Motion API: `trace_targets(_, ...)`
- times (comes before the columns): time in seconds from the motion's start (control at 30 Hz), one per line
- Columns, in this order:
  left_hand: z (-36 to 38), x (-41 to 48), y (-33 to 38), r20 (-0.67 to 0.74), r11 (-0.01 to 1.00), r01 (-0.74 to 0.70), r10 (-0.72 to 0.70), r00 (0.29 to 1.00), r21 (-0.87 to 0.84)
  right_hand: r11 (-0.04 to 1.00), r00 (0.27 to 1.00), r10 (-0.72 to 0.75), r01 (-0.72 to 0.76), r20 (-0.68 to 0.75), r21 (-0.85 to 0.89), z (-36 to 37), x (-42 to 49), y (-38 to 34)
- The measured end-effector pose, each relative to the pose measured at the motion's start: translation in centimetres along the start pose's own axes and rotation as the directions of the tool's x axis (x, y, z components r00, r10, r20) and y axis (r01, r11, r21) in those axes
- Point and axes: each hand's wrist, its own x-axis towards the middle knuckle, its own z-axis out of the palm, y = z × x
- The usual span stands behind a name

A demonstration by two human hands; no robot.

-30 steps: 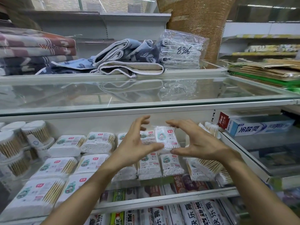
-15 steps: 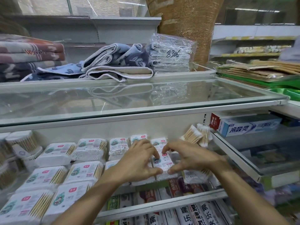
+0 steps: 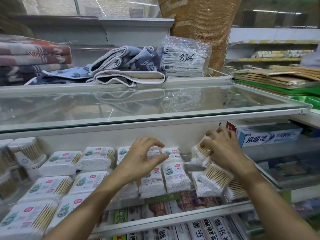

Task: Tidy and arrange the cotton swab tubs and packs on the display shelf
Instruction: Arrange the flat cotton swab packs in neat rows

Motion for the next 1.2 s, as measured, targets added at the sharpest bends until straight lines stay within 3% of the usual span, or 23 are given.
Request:
trace_targets(0.13, -0.6, -0.1, 0.2, -0.035, 0.999, 0.028, -0.03, 0.999, -0.043, 0.998, 0.989, 0.004, 0.006, -0.145, 0.066, 0.1, 0.2, -0.1)
trace_targets(0.23, -1.0, -0.2, 0.2, -0.065, 0.991, 0.069, -0.076, 0.995, -0.112, 0.909, 0.979, 0.075, 0.011, -0.188, 0.417, -1.1, 0.2, -1.0)
trace_targets(0.27, -1.2, -0.1, 0.2, -0.079, 0.988, 0.079, -0.091, 0.993, -0.134, 0.796, 0.981, 0.112, 0.006, -0.157, 0.605, -1.9, 0.1, -1.4)
trace_targets(0.33, -1.3, -0.2, 0.3, -0.11, 0.983, 0.085, -0.104, 0.988, -0.165, 0.475, 0.989, 0.14, -0.031, -0.04, 0.879, -3.3, 0.1, -2.5)
trace_targets(0.4, -1.3, -0.4, 0.5, -0.119, 0.978, 0.078, -0.102, 0.988, -0.195, 0.228, 0.991, 0.098, -0.11, 0.089, 0.967, -4.0, 0.2, -3.6)
trace_targets(0.5, -1.2, -0.6, 0.8, -0.112, 0.984, 0.045, -0.065, 0.992, -0.171, -0.009, 0.976, -0.011, -0.218, 0.218, 0.976, -4.2, 0.4, -5.3)
trace_targets(0.57, -1.1, -0.6, 0.7, -0.115, 0.99, 0.013, -0.029, 0.993, -0.138, -0.065, 0.966, -0.059, -0.256, 0.252, 0.964, -3.9, 0.4, -6.3)
trace_targets(0.87, -2.0, -1.3, 0.2, -0.144, 0.999, -0.035, 0.031, 0.989, -0.029, 0.142, 0.967, -0.147, -0.189, 0.21, 0.972, -4.4, -0.2, -7.3)
trace_targets(0.97, -2.1, -1.3, 0.1, -0.139, 1.0, -0.012, 0.012, 0.99, -0.001, 0.35, 0.992, -0.095, -0.046, 0.084, 0.936, -5.0, -0.9, -6.8)
trace_targets(1.07, -1.8, -1.3, 0.0, -0.128, 0.999, -0.028, 0.032, 0.991, 0.03, 0.627, 0.968, -0.241, 0.212, -0.071, 0.749, -5.1, -1.0, -6.0)
trace_targets(1.13, -1.5, -1.1, 0.1, -0.127, 0.998, -0.048, 0.053, 0.99, 0.042, 0.705, 0.927, -0.349, 0.356, -0.136, 0.614, -4.7, -0.8, -5.8)
trace_targets(1.2, -1.1, -0.9, 0.1, -0.132, 0.997, -0.061, 0.068, 0.989, 0.054, 0.746, 0.918, -0.368, 0.386, -0.147, 0.543, -4.2, -0.5, -5.7)
